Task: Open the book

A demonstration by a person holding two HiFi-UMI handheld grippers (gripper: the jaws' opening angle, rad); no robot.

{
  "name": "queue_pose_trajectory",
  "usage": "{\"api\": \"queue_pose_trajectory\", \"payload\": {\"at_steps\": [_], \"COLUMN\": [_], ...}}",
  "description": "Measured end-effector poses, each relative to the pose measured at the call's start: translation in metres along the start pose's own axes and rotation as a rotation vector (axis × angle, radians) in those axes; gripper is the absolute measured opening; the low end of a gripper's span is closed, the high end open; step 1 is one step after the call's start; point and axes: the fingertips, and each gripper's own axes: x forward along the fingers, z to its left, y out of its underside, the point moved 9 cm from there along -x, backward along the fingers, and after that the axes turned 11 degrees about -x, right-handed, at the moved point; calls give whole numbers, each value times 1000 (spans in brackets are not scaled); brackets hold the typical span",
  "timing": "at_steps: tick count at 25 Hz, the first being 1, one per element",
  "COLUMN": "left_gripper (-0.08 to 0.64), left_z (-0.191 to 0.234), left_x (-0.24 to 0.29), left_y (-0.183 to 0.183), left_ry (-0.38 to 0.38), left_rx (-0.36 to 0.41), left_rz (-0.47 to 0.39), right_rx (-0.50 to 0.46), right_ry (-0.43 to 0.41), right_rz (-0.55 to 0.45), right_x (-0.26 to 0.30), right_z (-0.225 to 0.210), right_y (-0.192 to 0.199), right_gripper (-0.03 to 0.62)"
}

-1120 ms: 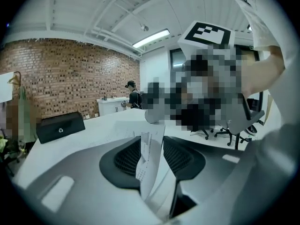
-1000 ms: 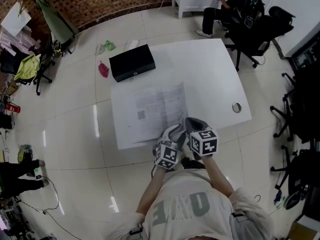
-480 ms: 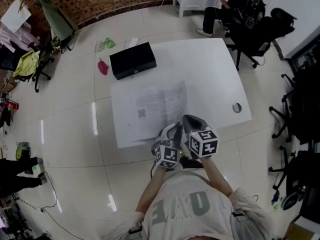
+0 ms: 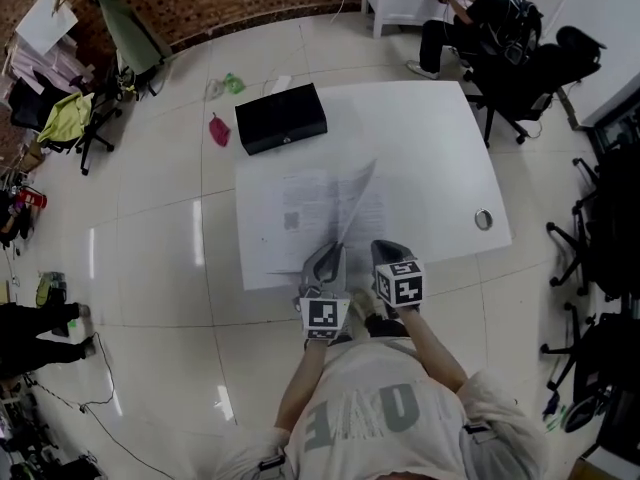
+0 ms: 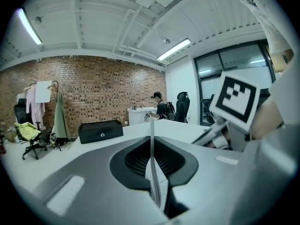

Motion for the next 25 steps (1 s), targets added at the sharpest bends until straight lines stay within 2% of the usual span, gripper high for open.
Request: {"api": "queue_pose_trajectory", "payload": {"at_steps": [3,6,9,13,16,20,25], "left_gripper": [38,40,40,45,56,70,91], "left_z": [12,28,52,84,98,103,106], "left_x": [-16,-31,-46,-69,-85,-98,-99], "left_y": [0,1,2,18,41,73,95], "left_ry": [-60,-124,-214,-366,-441,-490,-493], "left_rx": [-50,-99,-184,-228,-285,-373,-445], "left_rz": [-26,-53,-76,-25,38,101,126], "right_rx": [-30,-95,-100,-75,-70,-81,-85], "right_ry": [-12,3,11,6,21,39,51], "right_rz": [128,160,175,165,163,160,151], "right_x": [18,23,24,23,24,26,25], "right_z": [6,9,11,5,2,1,2], "right_y": [34,47,43,43,41,39,39], "right_gripper": [5,3,3,3,3,3,4]}}
